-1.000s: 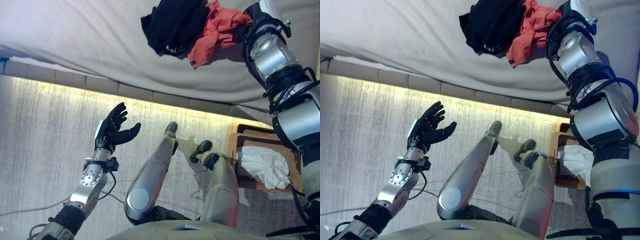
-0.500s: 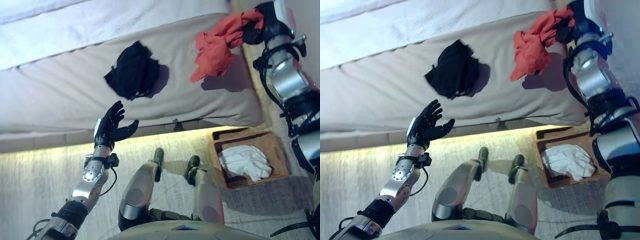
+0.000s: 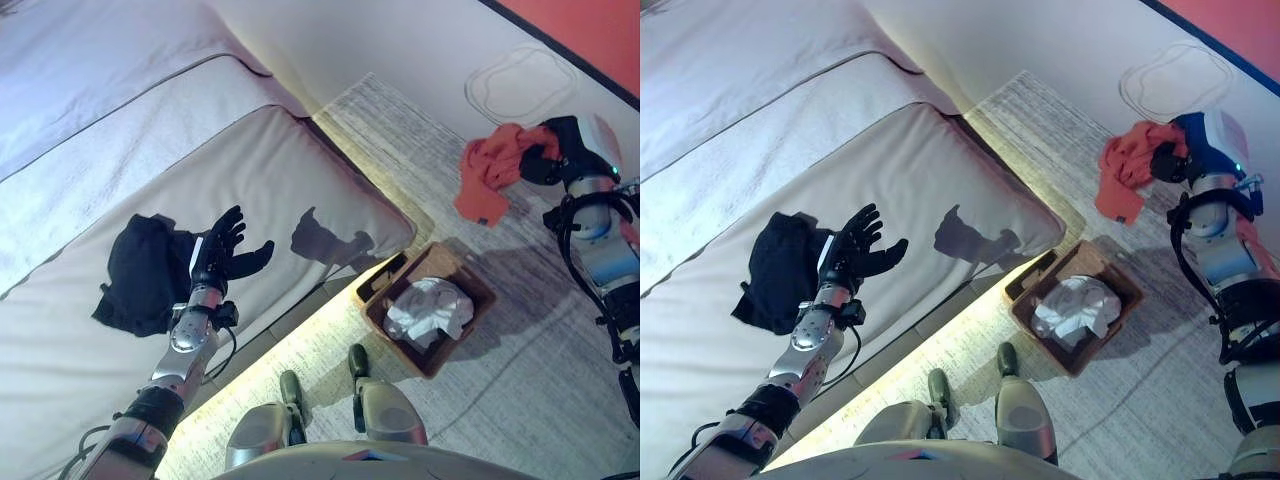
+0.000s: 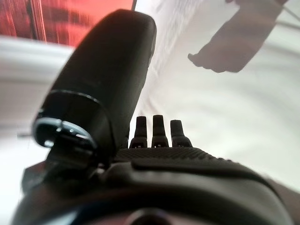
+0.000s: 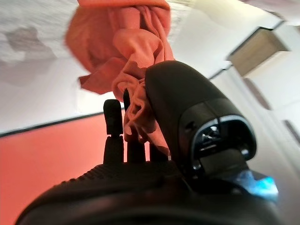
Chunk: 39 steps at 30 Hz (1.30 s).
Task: Pick up the clothes from the bed and place them into the basket
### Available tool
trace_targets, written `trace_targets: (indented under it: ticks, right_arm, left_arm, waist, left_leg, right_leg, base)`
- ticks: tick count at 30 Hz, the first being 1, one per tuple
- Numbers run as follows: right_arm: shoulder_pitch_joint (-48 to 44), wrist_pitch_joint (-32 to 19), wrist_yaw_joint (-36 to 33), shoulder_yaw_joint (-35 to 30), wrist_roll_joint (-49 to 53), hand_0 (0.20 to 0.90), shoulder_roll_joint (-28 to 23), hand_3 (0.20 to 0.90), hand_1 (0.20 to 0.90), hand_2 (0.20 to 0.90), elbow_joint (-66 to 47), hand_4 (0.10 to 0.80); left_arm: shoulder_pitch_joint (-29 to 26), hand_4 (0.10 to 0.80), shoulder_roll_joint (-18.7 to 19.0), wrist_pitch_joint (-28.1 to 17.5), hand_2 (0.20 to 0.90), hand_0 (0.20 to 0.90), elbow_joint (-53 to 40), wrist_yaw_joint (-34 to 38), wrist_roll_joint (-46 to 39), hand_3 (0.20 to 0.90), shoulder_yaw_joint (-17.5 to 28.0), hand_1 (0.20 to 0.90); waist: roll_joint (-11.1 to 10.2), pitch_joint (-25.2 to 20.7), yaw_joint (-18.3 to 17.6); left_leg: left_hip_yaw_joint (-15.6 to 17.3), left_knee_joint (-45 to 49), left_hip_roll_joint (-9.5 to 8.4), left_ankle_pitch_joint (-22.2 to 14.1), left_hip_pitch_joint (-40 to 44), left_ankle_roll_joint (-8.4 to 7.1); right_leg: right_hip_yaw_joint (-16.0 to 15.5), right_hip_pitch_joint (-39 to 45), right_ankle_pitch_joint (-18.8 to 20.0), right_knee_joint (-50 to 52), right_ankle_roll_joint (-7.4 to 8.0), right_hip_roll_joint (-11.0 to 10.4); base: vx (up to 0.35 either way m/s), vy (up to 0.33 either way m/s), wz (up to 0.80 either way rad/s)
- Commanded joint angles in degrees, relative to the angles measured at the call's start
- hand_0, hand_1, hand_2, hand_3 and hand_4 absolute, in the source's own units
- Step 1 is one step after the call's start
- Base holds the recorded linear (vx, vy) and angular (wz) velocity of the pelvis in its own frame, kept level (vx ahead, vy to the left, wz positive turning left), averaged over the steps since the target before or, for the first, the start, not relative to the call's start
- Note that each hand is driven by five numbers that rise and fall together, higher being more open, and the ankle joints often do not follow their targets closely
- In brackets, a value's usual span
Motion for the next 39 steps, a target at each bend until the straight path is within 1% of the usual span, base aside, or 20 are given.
trace_targets:
  ticks: [1,3,6,10,12,14,15,16,24,27,31,32,33,39]
  right_arm:
    - [1.2,-2.7,0.0,-5.5,-2.3,0.300,-2.3,0.200,0.300,0.300,-4.2,0.100]
    - [2.4,-3.1,2.1,-5.9,-2.5,0.300,-1.4,0.200,0.300,0.300,-3.2,0.100]
    - [1.3,-2.1,5.3,-4.2,-2.1,0.300,0.2,0.200,0.300,0.300,-0.6,0.100]
    - [0.9,-0.3,6.5,-2.7,-0.9,0.300,2.2,0.200,0.300,0.300,2.7,0.100]
    - [0.8,0.1,6.7,-2.3,-0.6,0.300,3.0,0.200,0.300,0.300,4.0,0.100]
    - [0.2,1.2,6.4,-0.8,-0.4,0.300,5.2,0.200,0.300,0.300,7.3,0.100]
    - [0.2,1.2,6.4,-0.8,-0.4,0.300,5.2,0.200,0.300,0.300,7.3,0.100]
    - [-0.4,1.8,6.9,0.1,-0.9,0.300,6.5,0.200,0.300,0.300,10.2,0.100]
    - [-1.8,1.5,8.3,2.6,-2.2,0.300,10.0,0.200,0.300,0.300,18.3,0.100]
    - [-1.5,1.1,10.1,3.5,-2.9,0.300,11.1,0.200,0.300,0.300,20.3,0.100]
    - [0.3,1.0,10.4,3.8,-4.0,0.300,12.2,0.200,0.300,0.300,22.0,0.100]
    - [0.4,1.2,9.8,3.9,-4.5,0.411,12.7,0.329,0.411,0.411,22.7,0.229]
    - [0.5,1.4,9.3,4.0,-4.6,0.900,13.0,0.900,0.900,0.900,23.4,0.800]
    - [1.2,3.5,8.2,4.1,-4.3,0.900,14.3,0.900,0.900,0.900,25.0,0.800]
  left_arm:
    - [1.5,0.800,-1.7,-3.6,0.900,0.900,-0.5,-1.8,3.1,0.900,0.3,0.900]
    - [1.4,0.800,-2.0,-2.8,0.900,0.900,-0.3,-2.3,3.8,0.900,0.2,0.900]
    - [1.2,0.800,-2.2,-2.2,0.900,0.900,0.4,-2.8,4.1,0.900,0.4,0.900]
    - [0.9,0.800,-2.7,-1.9,0.900,0.900,1.0,-3.4,4.7,0.900,0.7,0.900]
    - [0.8,0.800,-2.8,-2.0,0.900,0.900,1.3,-3.8,4.8,0.900,0.8,0.900]
    - [0.2,0.800,-2.8,-2.0,0.900,0.900,1.8,-4.0,4.7,0.900,0.3,0.900]
    - [0.2,0.800,-2.8,-2.0,0.900,0.900,1.8,-4.0,4.7,0.900,0.3,0.900]
    - [-0.3,0.800,-2.9,-2.0,0.900,0.900,1.8,-3.9,4.6,0.900,0.0,0.900]
    - [-1.5,0.800,-3.4,-2.2,0.900,0.900,2.2,-4.0,4.3,0.900,-0.7,0.900]
    - [-1.3,0.800,-3.4,-2.3,0.900,0.900,2.6,-4.5,4.2,0.900,-0.6,0.900]
    - [-1.0,0.800,-3.4,-2.4,0.900,0.900,2.9,-5.5,4.6,0.900,-0.8,0.900]
    - [-1.1,0.800,-3.4,-2.5,0.900,0.900,3.1,-5.6,4.6,0.900,-1.0,0.900]
    - [-1.1,0.800,-3.4,-2.5,0.900,0.900,3.2,-5.7,4.7,0.900,-1.2,0.900]
    - [-1.4,0.800,-3.3,-2.5,0.900,0.900,2.8,-5.3,4.7,0.900,-2.0,0.900]
  waist:
    - [0.9,-7.8,0.1]
    - [1.0,-8.3,-0.2]
    - [1.2,-8.7,-0.6]
    - [1.4,-8.3,-0.5]
    - [1.5,-8.1,-0.4]
    - [2.1,-7.6,-0.3]
    - [2.1,-7.6,-0.3]
    - [2.6,-7.2,-0.2]
    - [4.9,-5.8,0.5]
    - [5.3,-5.9,0.8]
    - [5.2,-6.1,1.3]
    - [5.2,-6.1,1.4]
    - [5.2,-6.1,1.6]
    - [5.1,-6.0,1.9]
  left_leg:
    - [-1.5,-2.6,2.17,-2.2,-1.9,-1.27]
    - [-1.1,-3.1,2.13,-2.3,-1.3,-1.31]
    - [0.2,-1.9,2.34,-3.1,-1.2,-1.53]
    - [0.7,-0.4,2.34,-3.8,-1.9,-1.72]
    - [0.7,-0.1,2.30,-3.9,-2.1,-1.74]
    - [0.7,-0.3,2.16,-4.0,-2.2,-1.68]
    - [0.7,-0.3,2.16,-4.0,-2.1,-1.68]
    - [0.7,-0.3,2.00,-4.1,-2.2,-1.60]
    - [-0.1,0.0,1.27,-4.0,-2.7,-1.48]
    - [-0.3,-0.4,1.13,-3.8,-2.5,-1.56]
    - [-0.7,-0.6,1.07,-3.7,-2.4,-1.54]
    - [-0.9,-0.6,1.06,-3.7,-2.5,-1.51]
    - [-1.0,-0.7,1.07,-3.7,-2.5,-1.51]
    - [-1.5,-0.9,1.08,-3.6,-2.3,-1.47]
  right_leg:
    - [1.2,-3.4,-1.4,4.9,3.40,1.7]
    - [1.7,-3.1,-0.7,3.9,3.65,1.8]
    - [2.2,-3.3,-0.6,3.7,3.57,1.8]
    - [2.5,-3.4,-0.3,3.2,3.39,1.7]
    - [2.5,-3.5,-0.2,3.0,3.38,1.7]
    - [2.7,-3.6,0.0,2.7,3.42,1.7]
    - [2.7,-3.6,0.0,2.7,3.42,1.7]
    - [2.7,-3.8,0.0,2.8,3.44,1.7]
    - [2.3,-4.0,-0.2,3.1,3.20,1.5]
    - [2.2,-3.9,-0.2,2.8,3.25,1.5]
    - [1.9,-3.7,-0.2,2.7,3.32,1.3]
    - [1.8,-3.7,-0.2,2.6,3.32,1.3]
    - [1.8,-3.6,-0.2,2.6,3.36,1.3]
    - [1.6,-3.3,-0.2,2.4,3.40,1.3]
  base:
    - [0.110,-0.030,-0.22]
    - [0.079,-0.033,-0.22]
    - [0.064,-0.036,-0.23]
    - [0.009,-0.008,-0.02]
    - [0.000,0.000,0.00]
    - [0.000,0.000,0.00]
    - [-0.022,-0.012,-0.07]
    - [-0.018,-0.006,-0.09]
    - [-0.025,0.002,-0.05]
    - [0.003,0.000,0.01]
    - [0.002,-0.027,0.10]
    - [-0.014,-0.029,0.15]
    - [-0.015,-0.021,0.14]
    - [-0.006,-0.004,0.03]
